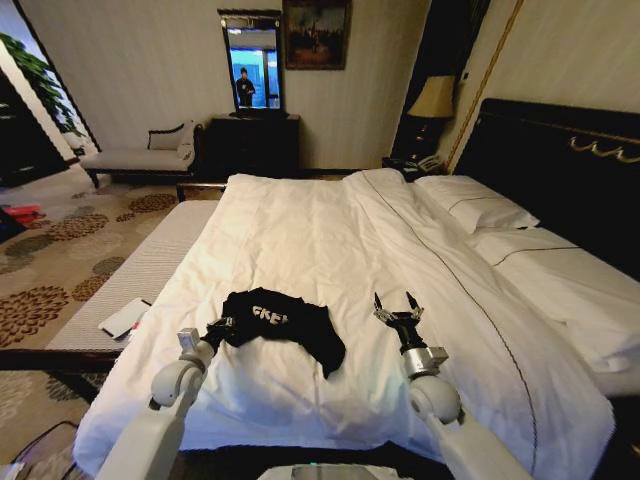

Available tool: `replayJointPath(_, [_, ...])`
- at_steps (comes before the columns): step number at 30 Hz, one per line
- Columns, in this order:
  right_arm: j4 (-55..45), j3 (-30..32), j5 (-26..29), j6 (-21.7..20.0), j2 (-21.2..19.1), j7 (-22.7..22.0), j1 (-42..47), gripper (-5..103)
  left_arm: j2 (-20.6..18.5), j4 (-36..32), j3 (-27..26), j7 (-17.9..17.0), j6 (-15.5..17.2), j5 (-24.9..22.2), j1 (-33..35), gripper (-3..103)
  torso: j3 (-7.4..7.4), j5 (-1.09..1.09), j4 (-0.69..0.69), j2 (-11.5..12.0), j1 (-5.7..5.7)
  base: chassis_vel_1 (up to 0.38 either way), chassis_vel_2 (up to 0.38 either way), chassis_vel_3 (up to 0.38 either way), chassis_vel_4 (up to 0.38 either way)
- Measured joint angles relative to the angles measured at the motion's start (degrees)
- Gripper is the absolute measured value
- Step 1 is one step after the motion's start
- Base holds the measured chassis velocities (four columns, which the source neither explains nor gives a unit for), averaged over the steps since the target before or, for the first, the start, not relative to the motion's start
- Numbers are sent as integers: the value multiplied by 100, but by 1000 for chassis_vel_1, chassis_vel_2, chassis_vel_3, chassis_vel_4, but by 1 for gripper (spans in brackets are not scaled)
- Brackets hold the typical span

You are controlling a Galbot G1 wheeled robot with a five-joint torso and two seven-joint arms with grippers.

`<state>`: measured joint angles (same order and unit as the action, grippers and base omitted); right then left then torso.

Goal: Fold the clothes on the bed.

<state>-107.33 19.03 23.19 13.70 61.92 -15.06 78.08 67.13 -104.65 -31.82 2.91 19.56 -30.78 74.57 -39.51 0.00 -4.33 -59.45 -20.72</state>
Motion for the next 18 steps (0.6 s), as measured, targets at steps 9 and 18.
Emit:
replayJointPath(9, [65,-81,-17,8,55,-31,-82,100,-133,41,0,-3,-61,277,261,20,0,-1,1,0,1,0,0,0,0])
replayJointPath(18, [102,-48,-11,20,46,-58,-103,100,-176,-245,-11,-6,-48,309,301,60,0,0,0,0,1,0,0,0,0])
